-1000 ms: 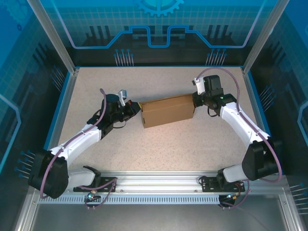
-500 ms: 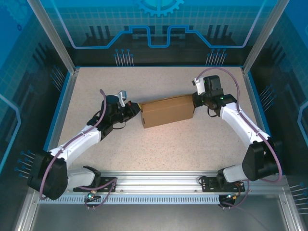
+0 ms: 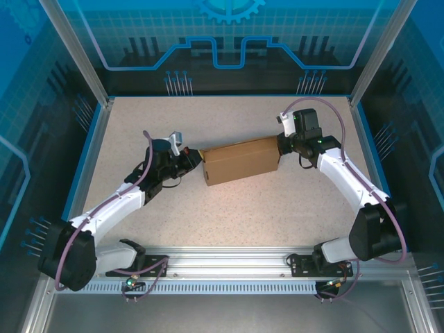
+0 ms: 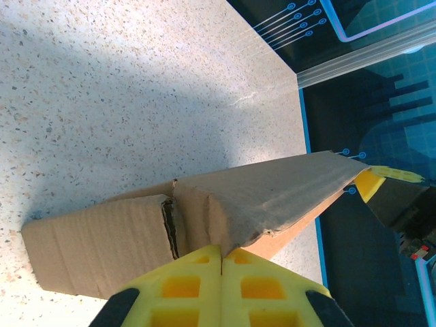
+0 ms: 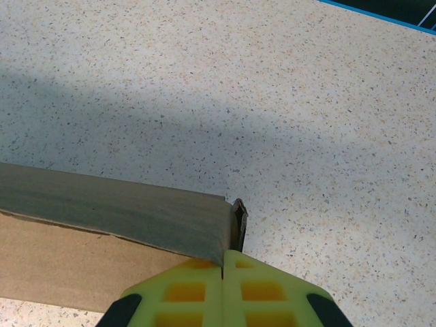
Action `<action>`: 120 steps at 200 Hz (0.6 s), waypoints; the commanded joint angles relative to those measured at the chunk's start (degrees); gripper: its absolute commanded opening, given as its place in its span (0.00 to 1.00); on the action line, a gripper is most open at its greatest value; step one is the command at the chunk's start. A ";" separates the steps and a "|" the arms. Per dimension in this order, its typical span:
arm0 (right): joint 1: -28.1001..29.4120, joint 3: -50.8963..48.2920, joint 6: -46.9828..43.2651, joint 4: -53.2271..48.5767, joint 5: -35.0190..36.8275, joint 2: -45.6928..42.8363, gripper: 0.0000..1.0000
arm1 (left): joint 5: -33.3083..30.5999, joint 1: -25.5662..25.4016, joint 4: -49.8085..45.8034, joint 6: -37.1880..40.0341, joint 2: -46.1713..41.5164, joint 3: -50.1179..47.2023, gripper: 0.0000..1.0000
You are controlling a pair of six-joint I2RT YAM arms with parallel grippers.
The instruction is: Fold the paper box
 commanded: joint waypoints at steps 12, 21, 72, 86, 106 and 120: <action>-0.16 -1.18 0.69 -4.39 -0.63 0.62 0.02 | -0.88 -0.12 4.15 -4.82 -0.04 -1.58 0.00; -0.15 -1.25 0.67 -4.38 -0.58 0.60 0.02 | -0.95 -0.10 4.54 -5.19 0.07 -1.53 0.00; -0.21 -1.10 0.58 -4.29 -0.71 0.78 0.02 | -2.47 -0.08 0.77 -1.54 -0.74 -1.84 0.00; -0.26 -1.10 0.58 -4.29 -0.72 0.86 0.02 | -3.77 -0.12 -2.29 1.26 -1.74 -2.03 0.00; -0.28 -1.26 0.53 -4.16 -0.25 0.86 0.02 | -5.42 -0.20 -6.24 5.29 -2.90 -1.99 0.00; -0.47 -1.85 0.66 -3.65 -0.01 0.45 0.02 | -5.62 -0.33 -7.82 7.45 -2.92 -1.80 0.00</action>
